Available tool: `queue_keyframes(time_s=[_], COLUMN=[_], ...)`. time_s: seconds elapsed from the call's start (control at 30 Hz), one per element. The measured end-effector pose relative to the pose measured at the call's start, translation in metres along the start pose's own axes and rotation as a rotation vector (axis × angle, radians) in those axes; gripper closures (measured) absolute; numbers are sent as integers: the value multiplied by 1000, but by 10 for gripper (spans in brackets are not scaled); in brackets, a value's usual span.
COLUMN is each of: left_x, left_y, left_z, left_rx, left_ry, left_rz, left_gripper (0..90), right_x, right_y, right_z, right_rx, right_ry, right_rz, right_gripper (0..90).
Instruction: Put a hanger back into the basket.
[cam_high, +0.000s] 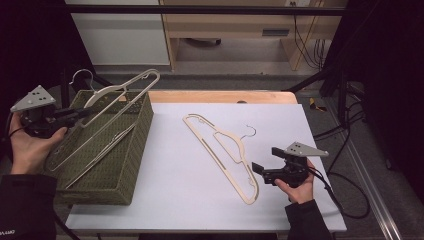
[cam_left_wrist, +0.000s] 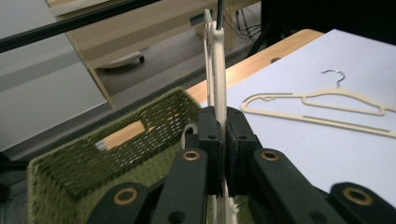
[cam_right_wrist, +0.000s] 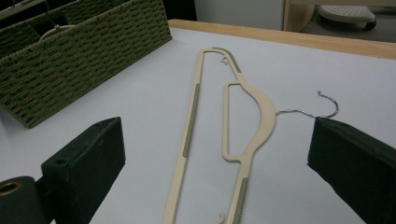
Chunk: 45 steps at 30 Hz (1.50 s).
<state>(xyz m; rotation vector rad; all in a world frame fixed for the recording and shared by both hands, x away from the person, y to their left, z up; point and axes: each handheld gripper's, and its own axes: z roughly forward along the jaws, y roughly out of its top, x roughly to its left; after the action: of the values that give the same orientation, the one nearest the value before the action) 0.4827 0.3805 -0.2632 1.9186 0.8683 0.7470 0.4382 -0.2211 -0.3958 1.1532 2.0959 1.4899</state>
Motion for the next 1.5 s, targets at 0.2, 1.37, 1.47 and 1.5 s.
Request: queue_keyframes(time_s=[0.2, 1.37, 1.47, 1.5], left_x=[11, 25, 21, 20], left_y=[-15, -91, -97, -99], left_z=[3, 10, 18, 21], left_rx=[34, 186, 195, 200], left_ry=[29, 22, 19, 14], left_rz=[-8, -8, -3, -3], left_gripper=[867, 868, 868, 868], right_x=[1, 1, 1, 1], right_y=[0, -2, -2, -2], right_z=[1, 3, 3, 3], right_rx=[4, 9, 10, 10], right_ry=[7, 1, 2, 3], right_rz=[3, 6, 7, 7], right_gripper=[48, 48, 48, 48])
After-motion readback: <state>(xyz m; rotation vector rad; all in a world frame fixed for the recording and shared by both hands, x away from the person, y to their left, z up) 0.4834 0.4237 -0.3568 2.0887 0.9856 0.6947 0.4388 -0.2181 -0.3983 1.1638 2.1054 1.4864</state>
